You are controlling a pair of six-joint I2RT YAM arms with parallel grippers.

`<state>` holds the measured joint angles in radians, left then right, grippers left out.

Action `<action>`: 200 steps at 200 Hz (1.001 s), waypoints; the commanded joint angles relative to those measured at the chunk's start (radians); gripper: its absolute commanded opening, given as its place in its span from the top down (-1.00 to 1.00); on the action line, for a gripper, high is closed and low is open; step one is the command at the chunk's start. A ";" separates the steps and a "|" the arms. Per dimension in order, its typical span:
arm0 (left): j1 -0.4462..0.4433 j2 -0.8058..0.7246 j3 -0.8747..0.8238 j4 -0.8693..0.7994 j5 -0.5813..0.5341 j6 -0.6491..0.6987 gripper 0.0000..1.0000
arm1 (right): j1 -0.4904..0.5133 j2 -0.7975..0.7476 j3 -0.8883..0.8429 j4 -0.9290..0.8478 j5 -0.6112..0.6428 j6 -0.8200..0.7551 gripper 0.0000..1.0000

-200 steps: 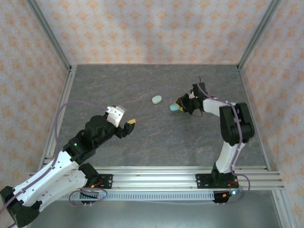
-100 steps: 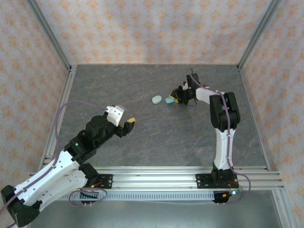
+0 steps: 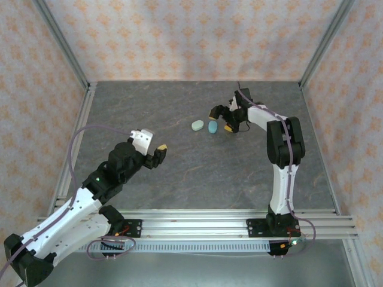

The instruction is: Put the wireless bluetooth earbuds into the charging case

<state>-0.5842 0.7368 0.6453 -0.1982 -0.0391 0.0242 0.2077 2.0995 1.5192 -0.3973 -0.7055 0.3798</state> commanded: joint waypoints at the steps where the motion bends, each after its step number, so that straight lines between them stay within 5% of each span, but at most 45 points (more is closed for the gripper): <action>1: 0.044 0.010 0.058 -0.015 -0.028 -0.045 -0.64 | -0.025 -0.111 0.006 -0.124 0.096 -0.077 -0.99; 30: 0.138 0.044 0.080 -0.057 -0.016 -0.074 -0.78 | -0.043 -0.302 -0.076 -0.124 0.235 -0.141 -0.99; 58: 0.253 0.087 0.074 -0.058 0.016 -0.093 -1.00 | -0.050 -0.531 -0.228 -0.073 0.531 -0.252 -0.99; 107: 0.404 0.158 -0.003 0.049 -0.056 -0.101 -1.00 | -0.057 -0.925 -0.743 0.383 1.000 -0.444 -0.99; 141: 0.461 0.208 -0.103 0.169 -0.102 -0.080 -1.00 | -0.073 -1.064 -1.076 0.776 0.992 -0.535 -0.99; 200: 0.461 0.283 -0.272 0.402 -0.244 -0.098 -1.00 | -0.077 -0.898 -1.183 1.029 1.061 -0.436 -0.99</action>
<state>-0.1284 1.0367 0.4381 0.0219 -0.1787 -0.0784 0.1352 1.1393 0.3676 0.4034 0.2745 -0.0898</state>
